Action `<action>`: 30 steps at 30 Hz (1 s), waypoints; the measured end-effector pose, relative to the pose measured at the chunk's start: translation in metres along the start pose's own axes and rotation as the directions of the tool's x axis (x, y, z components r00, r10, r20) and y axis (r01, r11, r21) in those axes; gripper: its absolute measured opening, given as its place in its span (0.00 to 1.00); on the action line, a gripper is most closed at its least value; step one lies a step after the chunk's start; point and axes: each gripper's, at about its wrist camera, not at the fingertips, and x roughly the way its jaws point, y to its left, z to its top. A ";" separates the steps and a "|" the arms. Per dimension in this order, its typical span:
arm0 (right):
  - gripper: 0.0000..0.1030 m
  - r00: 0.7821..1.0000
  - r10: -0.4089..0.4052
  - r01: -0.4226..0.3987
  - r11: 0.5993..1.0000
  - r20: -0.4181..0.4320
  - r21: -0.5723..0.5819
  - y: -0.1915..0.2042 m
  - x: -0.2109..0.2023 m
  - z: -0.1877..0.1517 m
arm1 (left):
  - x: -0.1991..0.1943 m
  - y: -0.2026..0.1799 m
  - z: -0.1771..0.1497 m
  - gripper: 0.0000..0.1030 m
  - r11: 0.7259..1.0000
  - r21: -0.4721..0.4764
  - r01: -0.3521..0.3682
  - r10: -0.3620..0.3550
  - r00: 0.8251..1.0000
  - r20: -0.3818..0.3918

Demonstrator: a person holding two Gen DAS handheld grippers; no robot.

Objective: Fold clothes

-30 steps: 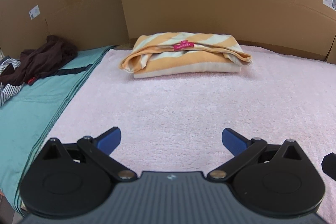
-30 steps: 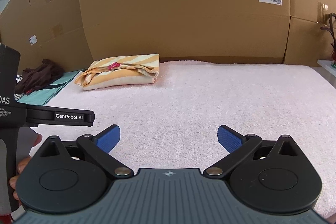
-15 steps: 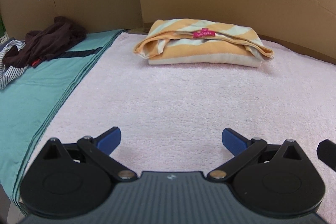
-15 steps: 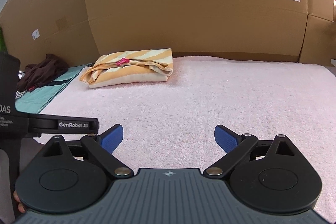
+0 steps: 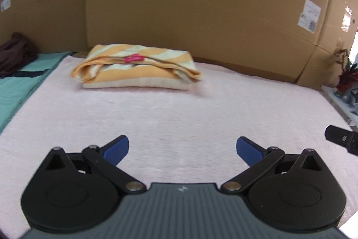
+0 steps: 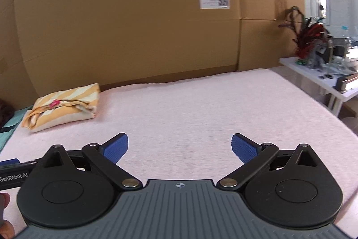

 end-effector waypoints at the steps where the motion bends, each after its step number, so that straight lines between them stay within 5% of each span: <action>1: 0.98 1.000 -0.008 0.008 1.000 -0.003 0.002 -0.006 -0.003 0.000 | 0.003 -0.008 0.000 0.99 1.000 0.000 0.021 -0.021 1.000 -0.016; 5: 0.98 0.998 -0.053 0.054 0.998 -0.022 0.040 -0.024 -0.007 -0.003 | 0.016 -0.034 -0.001 0.99 1.000 0.028 0.003 -0.001 0.995 -0.096; 13: 0.98 0.994 -0.102 0.104 0.993 -0.025 0.060 -0.040 -0.007 0.000 | 0.018 -0.057 -0.006 0.99 0.993 0.089 -0.075 0.085 0.990 -0.113; 20: 0.98 0.997 -0.074 0.076 0.995 -0.035 0.061 -0.040 0.000 -0.002 | 0.017 -0.073 -0.011 0.99 0.980 0.160 -0.119 0.135 0.986 -0.096; 30: 0.98 0.997 0.026 -0.024 0.999 -0.078 0.027 -0.018 0.018 -0.005 | 0.021 -0.047 -0.007 0.99 0.969 0.144 -0.203 0.218 0.971 -0.095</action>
